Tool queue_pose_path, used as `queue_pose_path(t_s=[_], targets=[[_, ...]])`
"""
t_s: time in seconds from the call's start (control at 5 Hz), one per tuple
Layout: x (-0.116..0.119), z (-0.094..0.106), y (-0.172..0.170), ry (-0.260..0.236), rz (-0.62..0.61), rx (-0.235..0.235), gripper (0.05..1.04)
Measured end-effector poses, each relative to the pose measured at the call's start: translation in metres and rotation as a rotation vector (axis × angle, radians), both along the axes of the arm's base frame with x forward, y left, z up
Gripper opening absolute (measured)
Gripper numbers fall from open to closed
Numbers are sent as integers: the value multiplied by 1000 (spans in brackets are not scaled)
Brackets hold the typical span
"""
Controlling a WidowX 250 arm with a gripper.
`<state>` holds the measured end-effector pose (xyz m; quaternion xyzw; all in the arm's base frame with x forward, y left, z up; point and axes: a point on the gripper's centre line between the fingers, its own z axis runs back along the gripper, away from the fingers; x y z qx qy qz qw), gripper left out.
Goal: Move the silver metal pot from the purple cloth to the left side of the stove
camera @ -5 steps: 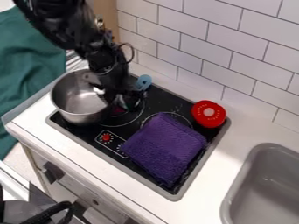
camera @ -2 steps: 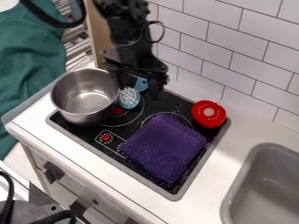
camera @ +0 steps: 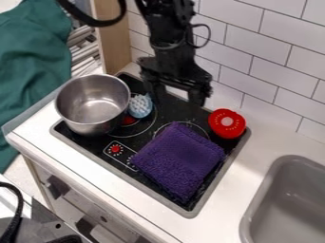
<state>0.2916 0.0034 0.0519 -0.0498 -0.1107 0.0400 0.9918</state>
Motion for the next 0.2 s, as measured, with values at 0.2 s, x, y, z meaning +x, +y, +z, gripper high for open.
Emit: queue_pose_path(t_s=[0.2], targets=[[0,0,0,0,-2,2,1005]])
